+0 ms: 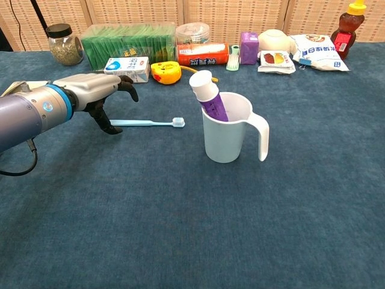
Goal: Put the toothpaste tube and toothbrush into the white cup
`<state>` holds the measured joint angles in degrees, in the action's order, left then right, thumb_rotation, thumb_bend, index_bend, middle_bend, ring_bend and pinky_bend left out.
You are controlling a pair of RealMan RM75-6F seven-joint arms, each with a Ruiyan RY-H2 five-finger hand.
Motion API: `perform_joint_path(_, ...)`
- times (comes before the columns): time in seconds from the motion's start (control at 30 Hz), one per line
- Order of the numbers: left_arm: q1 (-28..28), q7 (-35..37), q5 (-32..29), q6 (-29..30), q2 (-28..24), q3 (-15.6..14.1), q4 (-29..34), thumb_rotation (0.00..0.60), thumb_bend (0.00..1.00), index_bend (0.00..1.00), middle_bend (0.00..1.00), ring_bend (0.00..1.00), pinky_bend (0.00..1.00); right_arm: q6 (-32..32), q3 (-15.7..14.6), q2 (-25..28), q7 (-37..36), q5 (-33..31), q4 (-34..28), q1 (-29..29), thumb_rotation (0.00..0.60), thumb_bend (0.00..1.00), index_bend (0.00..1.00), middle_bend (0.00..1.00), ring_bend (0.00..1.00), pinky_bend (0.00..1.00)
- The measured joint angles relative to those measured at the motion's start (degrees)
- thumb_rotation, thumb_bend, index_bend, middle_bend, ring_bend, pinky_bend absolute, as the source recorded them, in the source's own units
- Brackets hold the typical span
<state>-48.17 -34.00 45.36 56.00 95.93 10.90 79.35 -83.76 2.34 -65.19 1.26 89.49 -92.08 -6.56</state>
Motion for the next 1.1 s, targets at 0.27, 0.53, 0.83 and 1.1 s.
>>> perform_joint_path(0.27,-1.3,-2.5,-1.1,0.5,1.9,0.3,-1.5,0.6,0.27,0.29,0.0,0.0,0.1,-0.2,0.0,0.3,-0.8,0.0,0.1,0.1,0.6,0.0,0.0,0.0,0.0,0.0)
perform_joint_path(0.53,-2.7,-4.5,-2.7,0.6,4.5,0.7,-3.9,0.6,0.27,0.31,0.04,0.0,0.11,0.2,0.0,0.2,-0.9,0.0,0.2,-0.1,0.6,0.0,0.0,0.0,0.0,0.0)
perform_joint_path(0.83,-3.1,-5.4,-2.5,2.4,6.6,1.2,-5.8,0.6,0.29,0.4,0.14,0.06,0.14,0.4,0.0,0.2,-1.1,-0.2,0.3,-0.2,0.6,0.0,0.0,0.0,0.0,0.0)
perform_joint_path(1.1,-3.7,-6.3,-2.7,2.7,8.8,1.8,-7.7,0.6,0.3,0.41,0.14,0.07,0.14,0.5,0.0,0.2,-1.2,-0.1,0.3,-0.3,0.6,0.0,0.0,0.0,0.0,0.0)
